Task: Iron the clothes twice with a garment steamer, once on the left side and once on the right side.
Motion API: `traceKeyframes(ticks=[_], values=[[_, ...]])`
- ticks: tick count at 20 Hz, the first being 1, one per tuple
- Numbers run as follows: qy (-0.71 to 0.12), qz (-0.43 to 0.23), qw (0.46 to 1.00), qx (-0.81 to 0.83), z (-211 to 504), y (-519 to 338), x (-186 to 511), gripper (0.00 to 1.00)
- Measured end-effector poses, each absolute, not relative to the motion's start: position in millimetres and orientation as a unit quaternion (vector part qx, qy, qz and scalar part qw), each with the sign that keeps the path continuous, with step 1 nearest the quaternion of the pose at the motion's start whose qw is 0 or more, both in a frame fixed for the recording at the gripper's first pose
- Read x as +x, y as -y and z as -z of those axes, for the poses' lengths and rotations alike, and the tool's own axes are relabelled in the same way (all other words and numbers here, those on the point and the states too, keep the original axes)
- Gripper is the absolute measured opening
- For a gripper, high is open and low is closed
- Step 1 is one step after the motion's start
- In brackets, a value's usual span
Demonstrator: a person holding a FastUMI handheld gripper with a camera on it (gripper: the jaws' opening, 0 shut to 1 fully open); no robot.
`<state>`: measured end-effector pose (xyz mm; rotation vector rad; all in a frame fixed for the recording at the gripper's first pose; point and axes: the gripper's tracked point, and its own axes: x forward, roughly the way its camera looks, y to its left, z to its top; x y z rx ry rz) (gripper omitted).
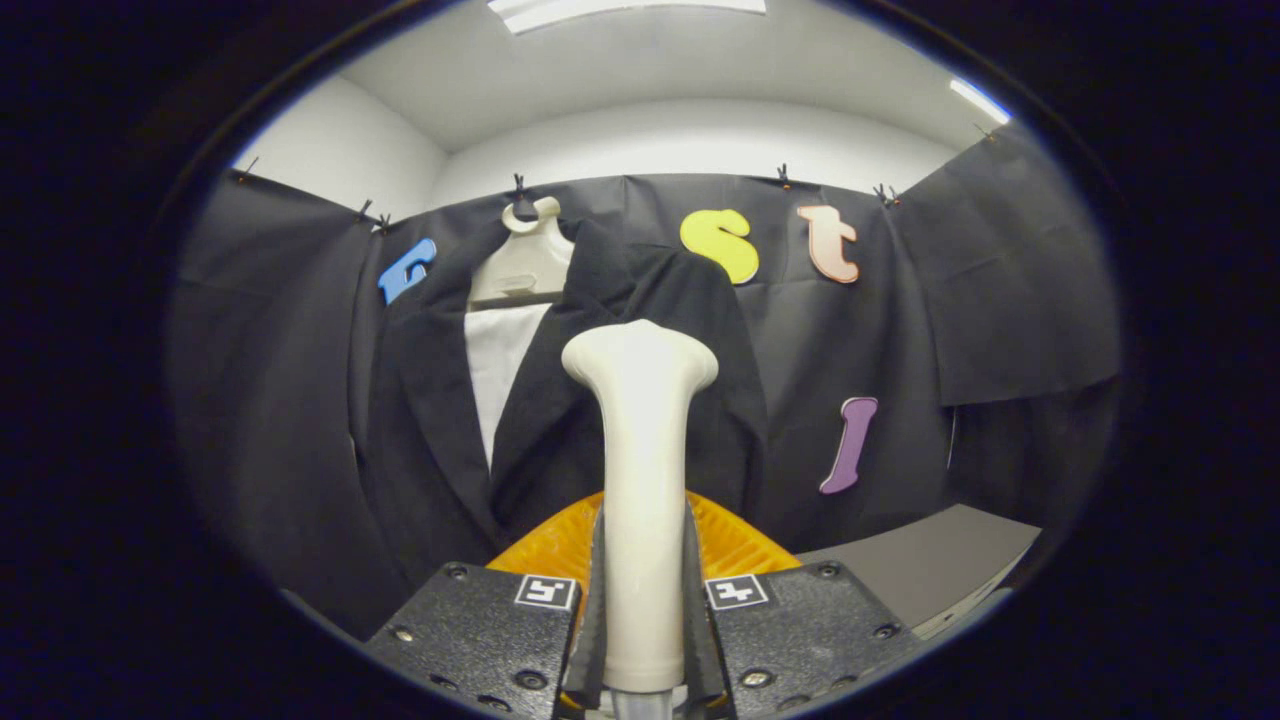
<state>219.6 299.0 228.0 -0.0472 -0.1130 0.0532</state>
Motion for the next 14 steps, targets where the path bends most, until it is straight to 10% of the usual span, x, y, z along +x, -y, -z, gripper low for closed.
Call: traceKeyframes(ticks=[14], values=[[-0.047, 0.001, 0.997, -0.062, -90.6, -296.1, 188.6, 0.34]])
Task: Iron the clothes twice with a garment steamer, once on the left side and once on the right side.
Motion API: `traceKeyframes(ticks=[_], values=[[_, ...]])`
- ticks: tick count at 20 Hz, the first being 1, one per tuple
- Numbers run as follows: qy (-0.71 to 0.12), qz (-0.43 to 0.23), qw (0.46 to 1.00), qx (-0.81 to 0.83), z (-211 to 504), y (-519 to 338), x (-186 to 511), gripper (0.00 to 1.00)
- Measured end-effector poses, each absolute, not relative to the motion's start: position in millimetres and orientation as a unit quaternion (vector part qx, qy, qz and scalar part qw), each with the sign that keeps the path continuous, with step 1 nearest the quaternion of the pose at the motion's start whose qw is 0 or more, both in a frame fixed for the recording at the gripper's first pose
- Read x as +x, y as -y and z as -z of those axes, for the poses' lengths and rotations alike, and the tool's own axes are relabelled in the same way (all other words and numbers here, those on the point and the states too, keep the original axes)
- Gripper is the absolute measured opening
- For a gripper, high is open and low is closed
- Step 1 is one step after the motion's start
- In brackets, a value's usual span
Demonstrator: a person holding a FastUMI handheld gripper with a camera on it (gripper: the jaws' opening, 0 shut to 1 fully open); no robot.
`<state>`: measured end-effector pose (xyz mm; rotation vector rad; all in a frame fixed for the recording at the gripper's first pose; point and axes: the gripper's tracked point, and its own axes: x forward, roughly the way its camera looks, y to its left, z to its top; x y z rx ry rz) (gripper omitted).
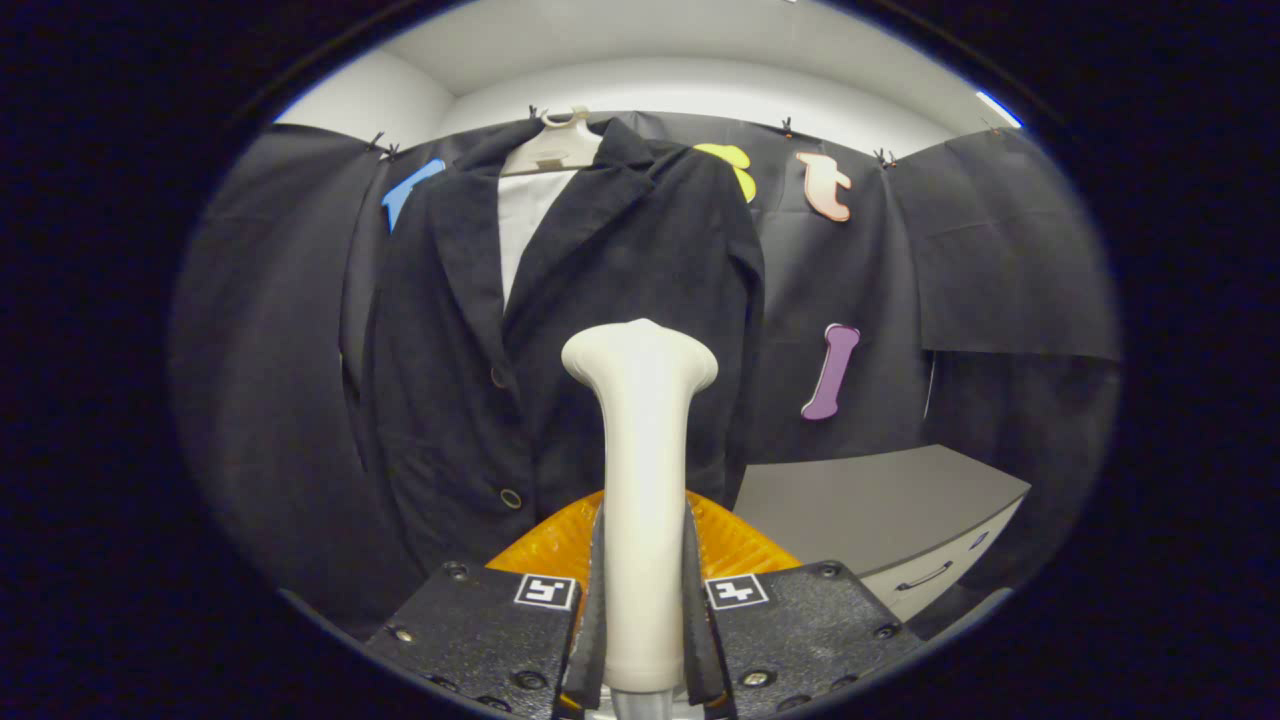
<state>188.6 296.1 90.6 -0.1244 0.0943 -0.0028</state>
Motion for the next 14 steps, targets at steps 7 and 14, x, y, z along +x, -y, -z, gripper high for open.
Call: traceKeyframes(ticks=[7, 14], values=[[-0.114, 0.001, 0.989, -0.090, -16.2, -290.9, 170.1, 0.34], [-0.177, -0.001, 0.978, -0.107, 55.0, -282.9, 153.6, 0.34]])
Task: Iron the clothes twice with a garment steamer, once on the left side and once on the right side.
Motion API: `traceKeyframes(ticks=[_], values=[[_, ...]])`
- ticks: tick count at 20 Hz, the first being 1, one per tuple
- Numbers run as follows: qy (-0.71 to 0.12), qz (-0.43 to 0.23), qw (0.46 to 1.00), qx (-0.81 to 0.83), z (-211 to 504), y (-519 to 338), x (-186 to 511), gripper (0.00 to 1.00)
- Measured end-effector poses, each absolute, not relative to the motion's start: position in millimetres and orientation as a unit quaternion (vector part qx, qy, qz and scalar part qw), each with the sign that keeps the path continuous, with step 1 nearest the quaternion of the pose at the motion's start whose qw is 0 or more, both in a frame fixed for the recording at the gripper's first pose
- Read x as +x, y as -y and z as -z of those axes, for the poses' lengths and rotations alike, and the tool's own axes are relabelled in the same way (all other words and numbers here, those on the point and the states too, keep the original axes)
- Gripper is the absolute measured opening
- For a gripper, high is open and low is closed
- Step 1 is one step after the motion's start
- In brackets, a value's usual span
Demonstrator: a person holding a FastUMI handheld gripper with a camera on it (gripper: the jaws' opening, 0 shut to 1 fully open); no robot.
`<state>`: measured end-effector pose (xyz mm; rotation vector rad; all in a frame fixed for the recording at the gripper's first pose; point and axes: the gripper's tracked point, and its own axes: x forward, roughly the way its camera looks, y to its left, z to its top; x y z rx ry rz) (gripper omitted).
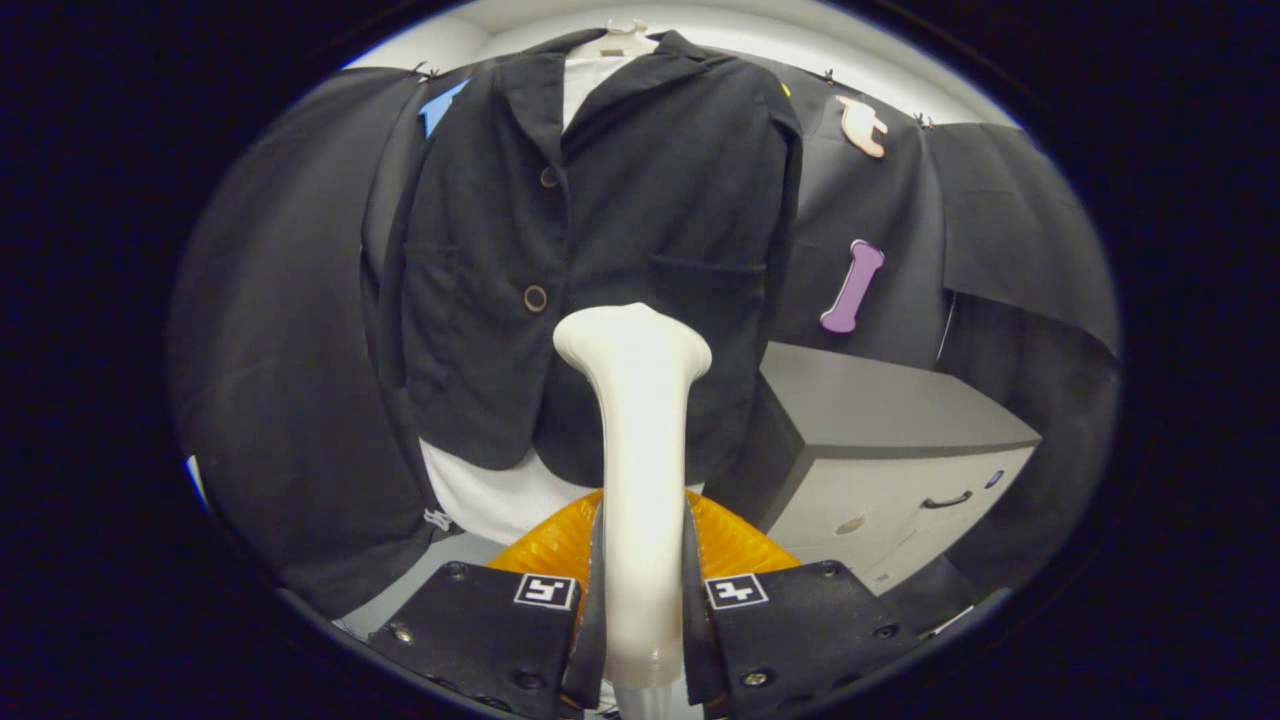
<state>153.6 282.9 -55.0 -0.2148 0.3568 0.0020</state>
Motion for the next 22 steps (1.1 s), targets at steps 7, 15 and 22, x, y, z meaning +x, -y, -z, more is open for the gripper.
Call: traceKeyframes(ticks=[7, 15, 22], values=[[-0.256, 0.008, 0.961, -0.106, 132.6, -259.0, 140.2, 0.34], [-0.218, -0.007, 0.971, -0.094, 97.3, -270.1, 133.7, 0.34], [-0.071, -0.062, 0.992, -0.079, -49.6, -329.1, 132.1, 0.34]])
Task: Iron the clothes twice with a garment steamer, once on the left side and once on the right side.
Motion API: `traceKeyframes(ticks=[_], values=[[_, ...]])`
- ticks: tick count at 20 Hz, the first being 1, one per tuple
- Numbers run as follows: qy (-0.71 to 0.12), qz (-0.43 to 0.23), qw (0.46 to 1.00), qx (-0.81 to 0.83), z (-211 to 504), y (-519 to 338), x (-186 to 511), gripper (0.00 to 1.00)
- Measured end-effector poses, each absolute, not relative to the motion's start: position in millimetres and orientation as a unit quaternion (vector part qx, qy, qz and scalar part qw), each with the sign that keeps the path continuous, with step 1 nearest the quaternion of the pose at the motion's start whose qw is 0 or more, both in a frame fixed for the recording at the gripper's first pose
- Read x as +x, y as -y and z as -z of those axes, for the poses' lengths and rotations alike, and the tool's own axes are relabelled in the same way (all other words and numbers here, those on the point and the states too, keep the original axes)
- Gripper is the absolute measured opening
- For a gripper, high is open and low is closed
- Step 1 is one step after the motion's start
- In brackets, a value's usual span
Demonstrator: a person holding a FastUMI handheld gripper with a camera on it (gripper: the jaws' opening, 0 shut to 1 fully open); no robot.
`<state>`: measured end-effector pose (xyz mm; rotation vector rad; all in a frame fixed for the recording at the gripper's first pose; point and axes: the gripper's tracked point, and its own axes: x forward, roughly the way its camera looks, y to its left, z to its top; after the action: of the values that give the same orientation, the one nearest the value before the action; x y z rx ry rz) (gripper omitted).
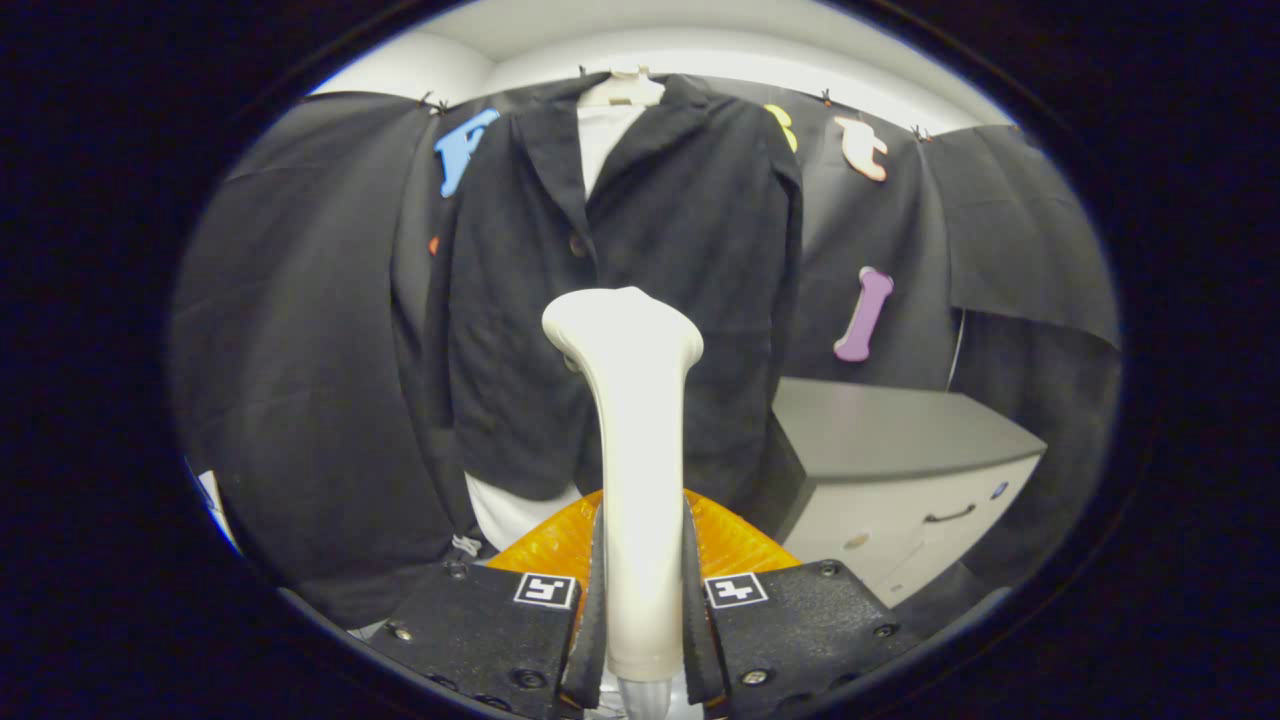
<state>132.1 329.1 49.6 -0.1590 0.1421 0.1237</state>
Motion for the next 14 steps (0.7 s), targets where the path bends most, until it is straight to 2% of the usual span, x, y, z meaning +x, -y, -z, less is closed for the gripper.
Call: traceKeyframes(ticks=[6, 14], values=[[0.067, -0.105, 0.989, -0.084, -176.9, -382.6, 140.8, 0.34], [0.156, -0.134, 0.976, -0.076, -264.6, -434.2, 174.3, 0.34]])
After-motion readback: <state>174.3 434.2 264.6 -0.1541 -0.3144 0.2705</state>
